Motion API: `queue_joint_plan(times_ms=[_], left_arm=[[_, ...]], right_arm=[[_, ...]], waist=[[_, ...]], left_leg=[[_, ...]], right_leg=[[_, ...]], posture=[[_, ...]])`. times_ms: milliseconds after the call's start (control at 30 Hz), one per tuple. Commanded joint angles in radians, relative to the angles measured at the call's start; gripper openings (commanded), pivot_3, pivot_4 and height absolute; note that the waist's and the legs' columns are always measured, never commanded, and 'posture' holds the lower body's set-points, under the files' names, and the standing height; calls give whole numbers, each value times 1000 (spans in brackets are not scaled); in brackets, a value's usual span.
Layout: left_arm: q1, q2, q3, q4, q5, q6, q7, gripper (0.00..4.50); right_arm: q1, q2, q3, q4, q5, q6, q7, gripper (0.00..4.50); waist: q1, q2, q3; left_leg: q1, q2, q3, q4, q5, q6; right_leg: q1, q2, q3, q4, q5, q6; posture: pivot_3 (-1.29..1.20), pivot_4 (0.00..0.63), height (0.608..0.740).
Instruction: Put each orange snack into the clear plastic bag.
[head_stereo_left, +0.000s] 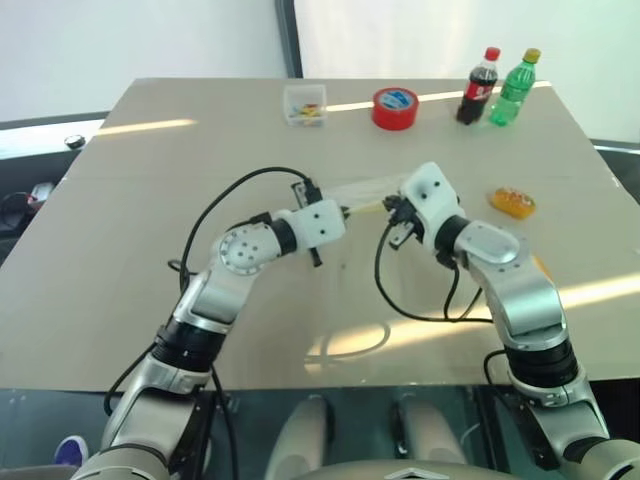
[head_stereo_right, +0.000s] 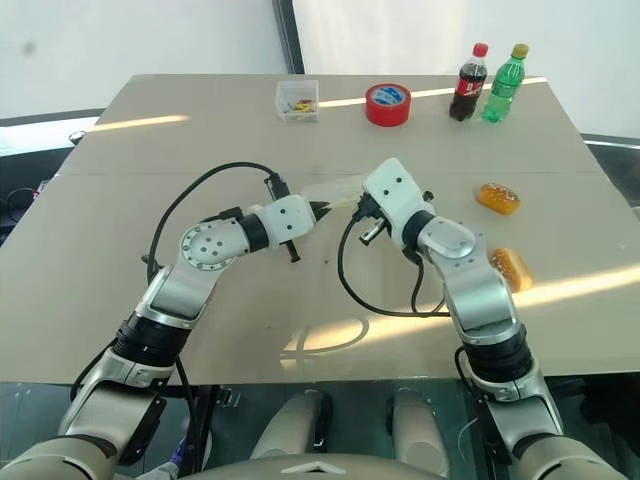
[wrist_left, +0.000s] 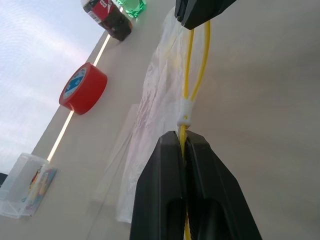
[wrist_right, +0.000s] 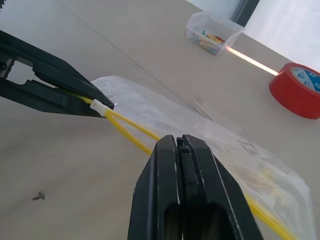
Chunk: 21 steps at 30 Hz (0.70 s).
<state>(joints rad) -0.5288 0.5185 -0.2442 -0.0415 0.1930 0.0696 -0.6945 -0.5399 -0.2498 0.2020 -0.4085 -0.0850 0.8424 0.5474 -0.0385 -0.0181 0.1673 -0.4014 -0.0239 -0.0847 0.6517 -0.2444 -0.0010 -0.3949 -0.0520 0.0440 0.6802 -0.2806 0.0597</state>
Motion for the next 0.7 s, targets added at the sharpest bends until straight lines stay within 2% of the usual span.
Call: queue_joint_plan(times_ms=[33, 700], left_arm=[[-11, -4, 16, -49, -9, 15, 2, 0], [-11, -7, 16, -77, -14, 30, -4, 0]], right_arm=[[-13, -12, 3, -58, 20, 6, -11, 117], [3, 6, -7, -52, 115, 73, -80, 117]], waist=[[0, 0, 0], [-1, 0, 0]], left_leg=[[0, 0, 0, 0, 0, 0], [0, 0, 0, 0, 0, 0]], right_leg=[[0, 0, 0, 0, 0, 0], [0, 0, 0, 0, 0, 0]], posture=[[0, 150, 740], [0, 150, 740]])
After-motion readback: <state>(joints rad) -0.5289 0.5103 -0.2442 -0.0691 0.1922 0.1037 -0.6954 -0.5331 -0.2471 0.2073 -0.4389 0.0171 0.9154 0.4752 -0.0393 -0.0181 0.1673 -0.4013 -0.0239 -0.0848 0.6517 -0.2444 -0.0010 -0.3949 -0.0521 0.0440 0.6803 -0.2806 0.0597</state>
